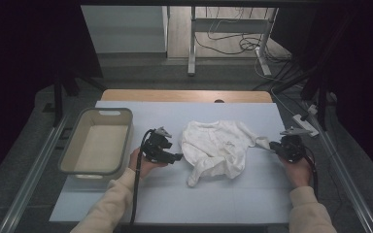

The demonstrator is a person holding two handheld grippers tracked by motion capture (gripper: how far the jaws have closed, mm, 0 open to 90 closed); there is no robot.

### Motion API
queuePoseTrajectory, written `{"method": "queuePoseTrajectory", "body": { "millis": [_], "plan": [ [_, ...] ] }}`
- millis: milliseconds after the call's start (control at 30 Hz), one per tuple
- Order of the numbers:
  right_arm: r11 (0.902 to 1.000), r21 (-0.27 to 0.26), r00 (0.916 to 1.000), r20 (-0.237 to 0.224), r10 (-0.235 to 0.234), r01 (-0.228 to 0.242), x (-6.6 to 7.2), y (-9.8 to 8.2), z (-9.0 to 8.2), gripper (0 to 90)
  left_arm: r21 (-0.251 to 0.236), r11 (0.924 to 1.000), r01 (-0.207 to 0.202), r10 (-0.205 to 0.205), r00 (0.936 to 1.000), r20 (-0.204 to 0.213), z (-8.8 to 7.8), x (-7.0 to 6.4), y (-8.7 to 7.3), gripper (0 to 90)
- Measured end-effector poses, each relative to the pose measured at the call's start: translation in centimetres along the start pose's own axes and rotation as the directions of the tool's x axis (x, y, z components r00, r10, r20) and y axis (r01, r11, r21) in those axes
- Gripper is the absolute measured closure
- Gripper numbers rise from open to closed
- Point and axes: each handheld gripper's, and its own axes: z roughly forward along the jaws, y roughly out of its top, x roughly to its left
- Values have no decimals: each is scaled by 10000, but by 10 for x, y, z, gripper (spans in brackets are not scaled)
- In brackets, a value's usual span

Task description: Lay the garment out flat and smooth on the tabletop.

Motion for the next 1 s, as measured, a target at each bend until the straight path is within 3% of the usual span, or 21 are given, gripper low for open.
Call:
{"method": "queuePoseTrajectory", "body": {
  "millis": [233,733,1000],
  "plan": [
    [10000,-93,9997,-226,-37,35,8,-4,-8,851,-11,10000,-1,1,10000,10,-1,0,0,303],
    [9983,453,9970,-695,-342,374,26,-31,-21,851,-67,9999,96,-96,10000,-2,-3,4,-2,303],
    [9978,660,9982,-602,-22,62,19,-46,-30,850,-82,9999,93,-93,10000,-9,-3,3,-2,301]
  ]
}}
